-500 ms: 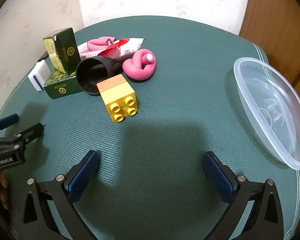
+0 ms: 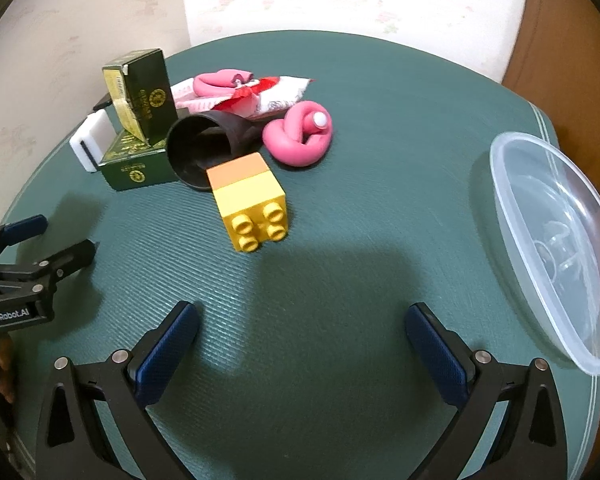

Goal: Organize objects
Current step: 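Close right gripper on orange-yellow Lego brick while left gripper approaches green box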

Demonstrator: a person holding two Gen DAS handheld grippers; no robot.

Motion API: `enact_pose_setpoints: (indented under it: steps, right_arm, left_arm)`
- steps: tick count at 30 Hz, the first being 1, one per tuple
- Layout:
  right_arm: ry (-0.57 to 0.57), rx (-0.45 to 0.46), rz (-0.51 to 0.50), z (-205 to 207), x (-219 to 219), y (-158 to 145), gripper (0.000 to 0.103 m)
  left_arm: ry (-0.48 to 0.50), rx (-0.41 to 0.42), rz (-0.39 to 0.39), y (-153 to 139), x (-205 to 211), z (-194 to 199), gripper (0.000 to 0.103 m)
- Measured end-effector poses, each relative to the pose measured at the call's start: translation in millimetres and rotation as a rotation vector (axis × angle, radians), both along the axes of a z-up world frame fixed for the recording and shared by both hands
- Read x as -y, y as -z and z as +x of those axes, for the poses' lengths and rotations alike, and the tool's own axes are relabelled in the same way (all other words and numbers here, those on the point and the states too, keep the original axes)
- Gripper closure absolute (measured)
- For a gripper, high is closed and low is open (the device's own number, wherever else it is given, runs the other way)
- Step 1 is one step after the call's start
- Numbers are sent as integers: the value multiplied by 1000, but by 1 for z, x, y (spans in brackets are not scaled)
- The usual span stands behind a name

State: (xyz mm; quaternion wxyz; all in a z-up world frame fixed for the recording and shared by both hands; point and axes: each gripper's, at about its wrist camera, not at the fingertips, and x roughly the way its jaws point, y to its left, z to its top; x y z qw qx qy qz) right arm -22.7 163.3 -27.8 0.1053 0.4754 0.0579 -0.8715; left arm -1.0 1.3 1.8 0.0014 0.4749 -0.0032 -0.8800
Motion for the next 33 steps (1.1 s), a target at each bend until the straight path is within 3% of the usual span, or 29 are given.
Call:
enact_pose_setpoints:
  steps: [14, 23, 33]
  right_arm:
    - [-37, -60, -62, -13, 21, -6, 1]
    - [-36, -62, -92, -28, 14, -8, 12]
    - [-27, -73, -135, -35, 20, -9, 16]
  left_arm:
    - [3, 9, 18, -4, 3, -3, 0]
    - [-99, -13, 68, -17, 35, -19, 0]
    - [-102, -56, 89, -37, 39, -31, 0]
